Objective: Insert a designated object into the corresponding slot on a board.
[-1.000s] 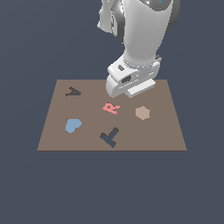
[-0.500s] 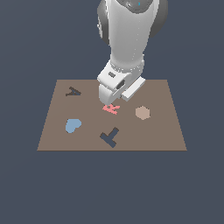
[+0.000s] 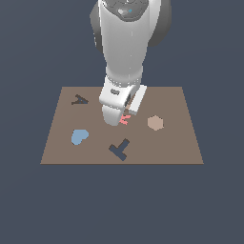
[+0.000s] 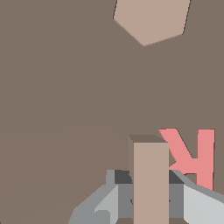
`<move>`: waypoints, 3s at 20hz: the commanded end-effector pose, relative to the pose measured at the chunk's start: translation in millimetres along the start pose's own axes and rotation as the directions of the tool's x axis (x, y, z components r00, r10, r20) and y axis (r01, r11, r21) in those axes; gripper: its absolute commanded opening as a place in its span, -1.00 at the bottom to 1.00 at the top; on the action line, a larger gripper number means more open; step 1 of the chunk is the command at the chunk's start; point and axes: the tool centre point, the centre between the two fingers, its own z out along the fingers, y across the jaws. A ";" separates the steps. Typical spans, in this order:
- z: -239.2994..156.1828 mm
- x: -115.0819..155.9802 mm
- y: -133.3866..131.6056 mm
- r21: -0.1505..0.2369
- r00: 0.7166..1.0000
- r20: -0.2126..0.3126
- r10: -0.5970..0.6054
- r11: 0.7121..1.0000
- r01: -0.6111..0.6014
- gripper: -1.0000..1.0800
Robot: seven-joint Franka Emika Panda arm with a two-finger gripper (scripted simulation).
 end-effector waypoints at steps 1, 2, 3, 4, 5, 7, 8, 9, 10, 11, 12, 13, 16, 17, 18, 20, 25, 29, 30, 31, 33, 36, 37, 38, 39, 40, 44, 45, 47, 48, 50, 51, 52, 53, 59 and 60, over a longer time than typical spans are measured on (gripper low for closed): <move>-0.6 -3.3 10.1 -0.001 0.996 0.000 -0.089 0.996 0.089 -1.00; -0.8 -4.4 14.3 -0.001 0.992 0.000 -0.124 0.992 0.124 -1.00; -0.9 -5.3 18.4 -0.001 0.987 0.000 -0.158 0.987 0.158 -1.00; -1.1 -6.0 22.7 -0.001 0.981 0.000 -0.193 0.981 0.193 -1.00; -1.3 -6.6 27.0 -0.001 0.974 0.000 -0.228 0.974 0.228 -1.00; -1.6 -7.3 35.6 -0.001 0.955 0.000 -0.296 0.955 0.296 -1.00; -1.8 -7.4 40.0 -0.001 0.944 0.000 -0.331 0.944 0.331 -1.00; -1.9 -7.4 44.4 -0.001 0.931 0.000 -0.364 0.931 0.364 -1.00; -2.1 -7.1 48.8 -0.001 0.918 0.000 -0.398 0.918 0.398 -1.00; -2.3 -6.7 53.2 -0.001 0.902 0.000 -0.431 0.902 0.431 -1.00; -2.4 -6.2 57.6 -0.001 0.886 0.000 -0.463 0.886 0.463 -1.00; -2.6 -5.4 62.1 -0.001 0.869 0.000 -0.496 0.869 0.496 -1.00; -3.0 -2.1 75.2 -0.001 0.808 0.000 -0.589 0.808 0.589 -1.00; -3.2 -0.6 79.4 -0.001 0.786 0.000 -0.618 0.786 0.618 -1.00; -3.3 1.1 83.7 -0.001 0.762 0.000 -0.647 0.762 0.647 -1.00; -3.6 4.9 91.9 -0.001 0.712 0.000 -0.702 0.712 0.702 -1.00; -4.1 15.8 108.8 0.000 0.588 0.000 -0.809 0.588 0.809 -1.00; -4.5 24.7 118.7 0.000 0.497 0.000 -0.868 0.497 0.868 -1.00; -4.5 26.9 120.7 0.000 0.476 0.000 -0.879 0.476 0.879 -1.00; -4.6 28.9 122.6 0.000 0.456 0.000 -0.890 0.456 0.890 -1.00; -4.7 32.9 125.8 0.000 0.419 0.000 -0.908 0.419 0.908 -1.00; -4.8 38.2 129.6 0.000 0.372 0.000 -0.928 0.372 0.928 -1.00; -4.9 39.8 130.6 0.000 0.358 0.000 -0.934 0.358 0.934 -1.00; -4.9 41.2 131.4 0.000 0.346 0.000 -0.938 0.346 0.938 -1.00; -4.9 42.5 132.2 0.000 0.335 0.000 -0.942 0.335 0.942 -1.00; -5.0 43.7 132.8 0.000 0.325 -0.001 -0.946 0.325 0.946 -1.00; -5.0 46.9 134.4 0.000 0.299 -0.001 -0.954 0.299 0.954 -1.00; -5.0 47.3 134.6 0.000 0.295 -0.001 -0.955 0.295 0.955 -1.00; -5.0 47.7 134.8 0.000 0.293 -0.001 -0.956 0.293 0.956 -1.00; -4.8 47.4 134.3 0.000 0.297 -0.001 -0.955 0.297 0.955 -1.00; -2.6 47.5 134.3 0.000 0.296 -0.001 -0.955 0.296 0.955 -1.00; 0.1 47.7 134.4 0.000 0.294 -0.001 -0.956 0.294 0.956 -1.00; 2.8 47.9 134.4 0.000 0.293 0.000 -0.956 0.293 0.956 -1.00; 4.4 48.0 134.4 0.000 0.292 0.000 -0.956 0.292 0.956 -1.00; 5.0 47.9 134.5 0.000 0.292 0.000 -0.956 0.292 0.956 0.92; 5.0 47.9 134.5 0.000 0.292 0.000 -0.956 0.292 0.956 0.92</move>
